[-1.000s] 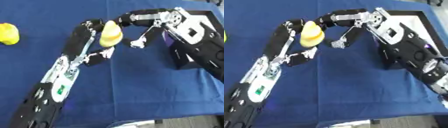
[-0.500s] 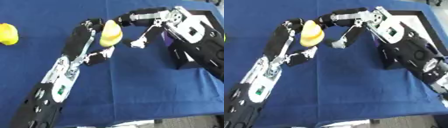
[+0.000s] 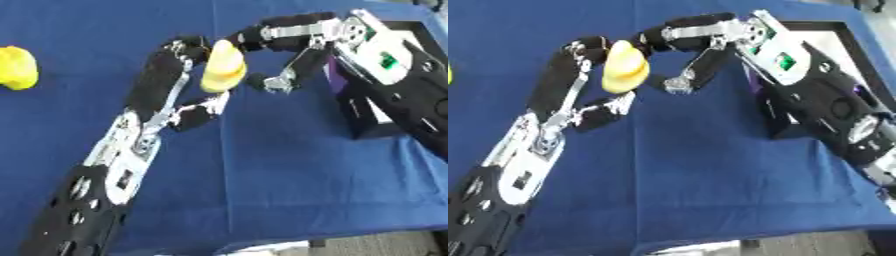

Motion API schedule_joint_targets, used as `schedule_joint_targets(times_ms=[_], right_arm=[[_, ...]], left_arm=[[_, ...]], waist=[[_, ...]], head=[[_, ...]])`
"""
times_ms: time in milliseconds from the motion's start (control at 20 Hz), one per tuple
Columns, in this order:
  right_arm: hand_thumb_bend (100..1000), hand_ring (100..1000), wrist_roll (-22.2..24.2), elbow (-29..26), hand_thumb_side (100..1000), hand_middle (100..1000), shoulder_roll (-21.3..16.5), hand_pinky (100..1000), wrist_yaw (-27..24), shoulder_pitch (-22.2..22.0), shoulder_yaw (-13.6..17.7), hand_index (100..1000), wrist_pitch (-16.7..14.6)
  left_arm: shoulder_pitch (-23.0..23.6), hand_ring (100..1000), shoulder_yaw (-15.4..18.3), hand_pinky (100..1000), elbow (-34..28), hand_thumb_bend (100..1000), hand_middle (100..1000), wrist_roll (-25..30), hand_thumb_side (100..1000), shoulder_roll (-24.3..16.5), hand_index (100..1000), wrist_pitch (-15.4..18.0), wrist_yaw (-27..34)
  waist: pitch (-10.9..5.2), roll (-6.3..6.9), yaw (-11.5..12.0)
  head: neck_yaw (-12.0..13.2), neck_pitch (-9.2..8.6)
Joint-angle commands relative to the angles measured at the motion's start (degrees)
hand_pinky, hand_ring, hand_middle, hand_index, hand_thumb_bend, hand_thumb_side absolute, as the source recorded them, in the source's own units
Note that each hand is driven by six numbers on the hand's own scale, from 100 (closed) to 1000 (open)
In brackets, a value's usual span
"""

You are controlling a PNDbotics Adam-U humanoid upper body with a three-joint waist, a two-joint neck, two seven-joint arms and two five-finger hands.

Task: Pick up the objects with one hand, pass them to the other hand, and then place them into the box on the other side of the table.

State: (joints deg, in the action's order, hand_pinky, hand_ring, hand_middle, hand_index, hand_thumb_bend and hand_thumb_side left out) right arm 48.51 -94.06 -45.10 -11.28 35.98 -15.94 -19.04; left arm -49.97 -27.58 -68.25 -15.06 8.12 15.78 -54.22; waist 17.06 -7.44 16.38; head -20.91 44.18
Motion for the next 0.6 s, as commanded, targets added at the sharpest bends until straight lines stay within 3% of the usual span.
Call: schedule_joint_targets(times_ms=[50,600], right_arm=[[100,1000,3.5,-8.7,350,850,1.0,929,-0.7,1.9,-0.7,1000,-3.2],[100,1000,3.5,-8.3,304,933,1.5,946,0.1,1.8,0.5,1000,-2.9]], left_arm=[[-1.6,562,-0.9,728,0.8,100,507,0.3,166,3.3,569,0.3,-1.3],[-1.7,562,-2.5,726,-2.0,100,509,1.2,156,3.0,565,1.0,-0.5]], waist=[[-0.44,-0.35,-0.1],[-0.34,-0.5,0.0]], head=[[-0.1,-0.07],[0.4,-0.07]])
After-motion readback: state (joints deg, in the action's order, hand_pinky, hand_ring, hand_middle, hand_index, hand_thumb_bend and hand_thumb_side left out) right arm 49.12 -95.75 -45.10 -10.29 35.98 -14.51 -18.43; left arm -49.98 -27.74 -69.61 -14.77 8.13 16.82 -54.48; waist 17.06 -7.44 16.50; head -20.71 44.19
